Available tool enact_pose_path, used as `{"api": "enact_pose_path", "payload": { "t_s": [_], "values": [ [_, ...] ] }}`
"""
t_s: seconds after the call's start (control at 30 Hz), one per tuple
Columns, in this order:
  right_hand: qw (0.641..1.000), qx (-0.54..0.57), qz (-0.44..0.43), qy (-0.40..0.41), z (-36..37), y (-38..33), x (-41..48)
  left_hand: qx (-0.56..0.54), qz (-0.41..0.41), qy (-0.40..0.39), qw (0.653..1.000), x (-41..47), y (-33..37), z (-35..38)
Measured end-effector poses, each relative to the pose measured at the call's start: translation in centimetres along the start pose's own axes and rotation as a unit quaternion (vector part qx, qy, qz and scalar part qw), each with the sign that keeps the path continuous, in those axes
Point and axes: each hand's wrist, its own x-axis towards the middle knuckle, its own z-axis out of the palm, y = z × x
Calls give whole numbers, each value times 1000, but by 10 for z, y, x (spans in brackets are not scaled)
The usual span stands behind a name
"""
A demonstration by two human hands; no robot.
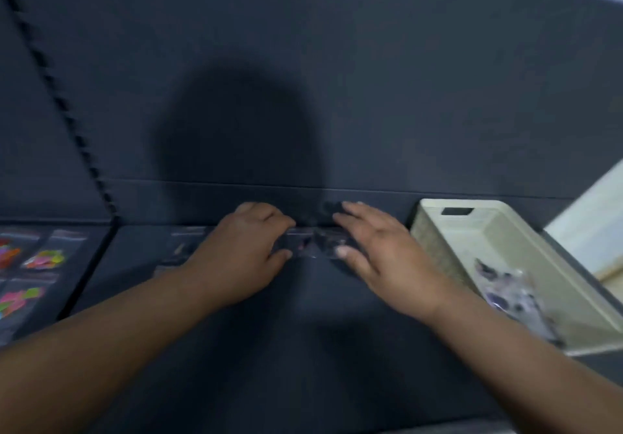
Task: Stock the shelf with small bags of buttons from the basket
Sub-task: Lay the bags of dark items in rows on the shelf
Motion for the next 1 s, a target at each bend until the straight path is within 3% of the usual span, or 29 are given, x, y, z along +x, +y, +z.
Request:
{"api": "enact_pose_path", "payload": {
  "t_s": [0.13,0.23,0.43,0.6,0.83,1.0],
  "values": [
    [995,-2,81,56,-34,63,-38,-25,58,-12,998,42,61,21],
    [990,-5,134,51,-44,110,-64,-41,88,-42,994,70,105,43],
    [961,-26,251,-115,-36,194,-92,-24,105,-138,985,104,165,80],
    [932,6,288,-221,-19,222,-92,-33,81,-179,980,113,178,95],
    [947,86,271,-150,-6,230,-73,-47,67,-188,979,117,181,99],
    [936,211,276,-53,-22,227,-68,-99,51,-195,974,117,178,95]
  ]
}}
